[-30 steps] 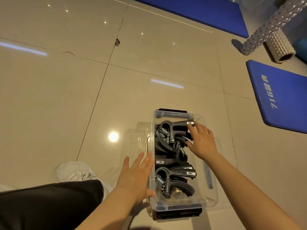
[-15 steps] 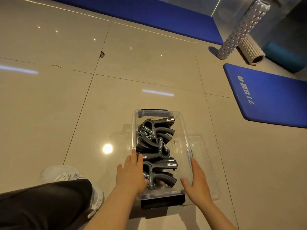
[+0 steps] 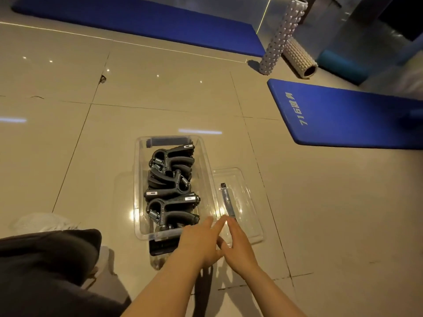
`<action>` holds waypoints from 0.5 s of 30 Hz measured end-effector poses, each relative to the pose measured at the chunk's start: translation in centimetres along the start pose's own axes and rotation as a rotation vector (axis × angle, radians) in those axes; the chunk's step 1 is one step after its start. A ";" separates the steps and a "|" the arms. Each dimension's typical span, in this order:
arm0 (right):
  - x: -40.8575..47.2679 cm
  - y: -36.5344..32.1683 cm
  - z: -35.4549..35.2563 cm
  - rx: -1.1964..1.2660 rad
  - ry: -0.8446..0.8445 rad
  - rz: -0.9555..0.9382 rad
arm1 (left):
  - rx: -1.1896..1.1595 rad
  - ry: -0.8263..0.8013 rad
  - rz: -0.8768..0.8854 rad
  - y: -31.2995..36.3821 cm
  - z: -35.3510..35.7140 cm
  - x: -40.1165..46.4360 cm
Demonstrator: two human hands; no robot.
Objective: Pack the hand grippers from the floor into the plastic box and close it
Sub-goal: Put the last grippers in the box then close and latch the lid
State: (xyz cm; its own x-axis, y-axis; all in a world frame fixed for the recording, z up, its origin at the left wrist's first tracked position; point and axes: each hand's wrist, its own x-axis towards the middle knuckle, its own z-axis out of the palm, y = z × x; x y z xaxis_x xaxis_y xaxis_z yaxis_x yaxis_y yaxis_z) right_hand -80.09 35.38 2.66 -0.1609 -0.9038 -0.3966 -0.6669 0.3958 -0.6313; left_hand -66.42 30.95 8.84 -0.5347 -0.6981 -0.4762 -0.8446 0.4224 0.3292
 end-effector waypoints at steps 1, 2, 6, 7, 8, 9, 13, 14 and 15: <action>-1.0 0.7 -0.2 0.049 0.009 0.035 | 0.032 0.019 -0.021 0.5 0.2 -0.2; -2.0 1.3 -0.5 0.083 0.017 0.065 | 0.060 0.045 -0.055 0.8 0.3 -0.6; -4.2 3.0 -2.0 0.173 0.092 0.080 | 0.033 0.143 -0.132 0.4 -0.4 -1.9; -4.4 3.0 -2.5 0.203 0.110 0.071 | 0.036 0.163 -0.136 0.1 -1.1 -2.2; -4.5 2.8 -3.0 0.239 0.124 0.069 | 0.043 0.199 -0.138 -0.2 -1.8 -2.4; -4.5 2.5 -3.5 0.278 0.132 0.061 | 0.024 0.250 -0.146 -0.5 -2.5 -2.6; -3.9 0.8 -5.0 0.380 0.157 0.006 | -0.222 0.476 -0.187 -0.1 -5.3 -3.9; -3.7 0.6 -5.2 0.395 0.163 0.002 | -0.239 0.496 -0.184 0.4 -5.6 -4.2; -3.6 0.5 -5.3 0.403 0.169 0.003 | -0.229 0.500 -0.165 1.0 -5.7 -4.5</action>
State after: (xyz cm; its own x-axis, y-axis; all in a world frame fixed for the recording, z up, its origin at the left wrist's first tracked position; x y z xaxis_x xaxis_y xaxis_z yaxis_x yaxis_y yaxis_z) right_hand -83.69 37.90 7.32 -0.3016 -0.9034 -0.3050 -0.3346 0.3998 -0.8533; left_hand -64.71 31.15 15.98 -0.2706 -0.9562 -0.1112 -0.8584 0.1874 0.4775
